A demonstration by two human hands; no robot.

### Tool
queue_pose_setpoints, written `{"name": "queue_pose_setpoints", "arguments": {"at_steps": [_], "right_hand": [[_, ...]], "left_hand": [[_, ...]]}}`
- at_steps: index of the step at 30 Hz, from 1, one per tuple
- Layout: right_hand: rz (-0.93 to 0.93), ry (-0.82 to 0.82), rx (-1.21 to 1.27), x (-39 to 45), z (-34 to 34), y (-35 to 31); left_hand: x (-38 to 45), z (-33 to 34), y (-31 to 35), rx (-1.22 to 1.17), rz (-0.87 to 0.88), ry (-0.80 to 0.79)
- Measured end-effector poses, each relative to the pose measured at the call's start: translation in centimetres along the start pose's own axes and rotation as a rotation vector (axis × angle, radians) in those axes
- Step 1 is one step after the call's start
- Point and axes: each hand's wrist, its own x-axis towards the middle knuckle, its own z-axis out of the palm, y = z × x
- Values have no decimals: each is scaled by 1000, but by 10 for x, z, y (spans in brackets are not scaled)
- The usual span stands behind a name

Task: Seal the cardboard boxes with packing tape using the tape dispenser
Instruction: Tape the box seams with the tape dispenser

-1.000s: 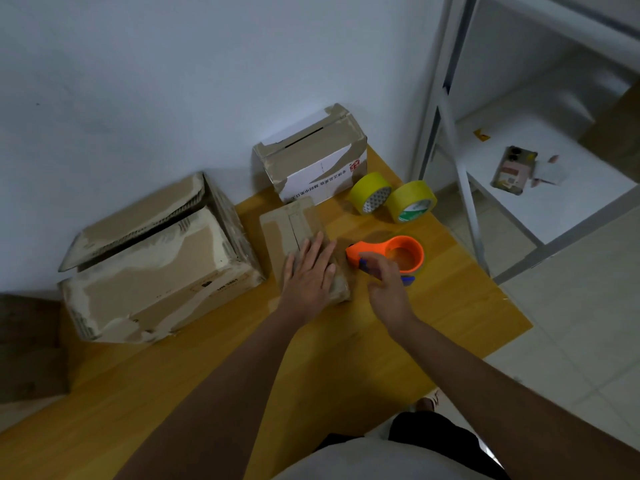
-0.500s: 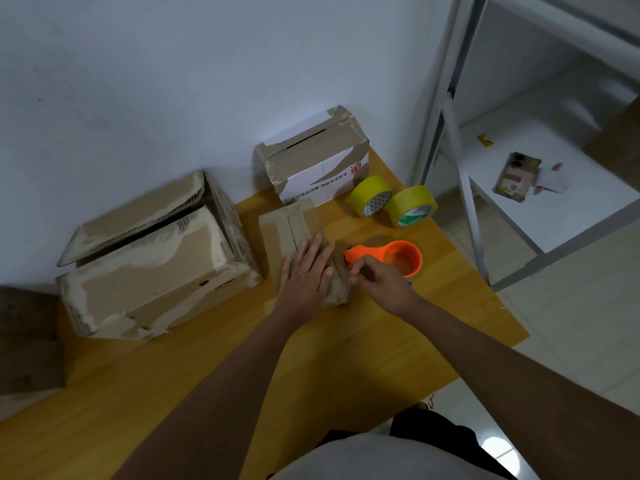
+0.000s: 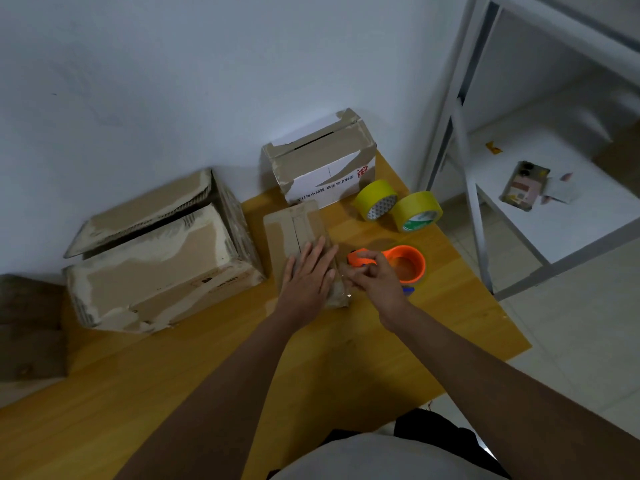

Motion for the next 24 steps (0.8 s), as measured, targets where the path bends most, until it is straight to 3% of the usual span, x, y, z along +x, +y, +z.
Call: {"name": "queue_pose_setpoints", "arguments": {"at_steps": [4,7,19,24], "right_hand": [[-122,167,27,-14,-15,11],[-135,200,89,-24,-22,18],[-12,341,184,-38,-24,30],[-7,339,220,-41,-23,32]], "left_hand": [[0,0,1,6,-14,15],[0,0,2,2,-10,18],[0,-4,0,-114,-11,34],[-3,-9,-8,-26,102,-77]]}}
